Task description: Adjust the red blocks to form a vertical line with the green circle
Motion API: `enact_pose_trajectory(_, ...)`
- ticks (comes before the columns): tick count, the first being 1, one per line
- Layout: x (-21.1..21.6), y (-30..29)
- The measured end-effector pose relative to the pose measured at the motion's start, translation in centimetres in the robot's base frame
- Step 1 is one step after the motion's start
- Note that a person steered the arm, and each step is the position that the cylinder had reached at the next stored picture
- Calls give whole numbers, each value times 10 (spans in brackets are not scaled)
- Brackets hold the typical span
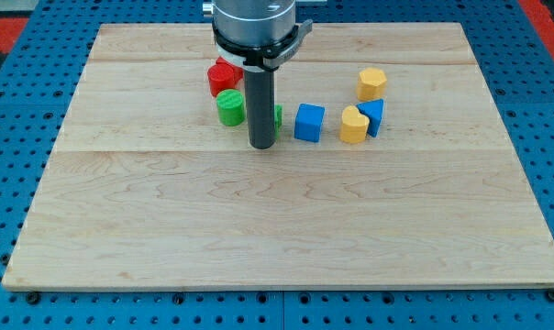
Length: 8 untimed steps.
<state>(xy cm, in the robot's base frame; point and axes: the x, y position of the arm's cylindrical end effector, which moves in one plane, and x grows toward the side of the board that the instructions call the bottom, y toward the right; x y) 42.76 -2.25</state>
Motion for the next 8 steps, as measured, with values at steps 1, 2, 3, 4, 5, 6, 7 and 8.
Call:
enact_pose_trajectory(1,-5,0)
enact_pose_trajectory(2,-1,-11)
enact_pose_trajectory(3,0,-67)
enact_pose_trajectory(4,-10,-82)
enact_pose_trajectory(5,-53,-95)
enact_pose_trajectory(6,-109,-103)
enact_pose_trajectory(7,-117,-99)
enact_pose_trajectory(8,-117,-74)
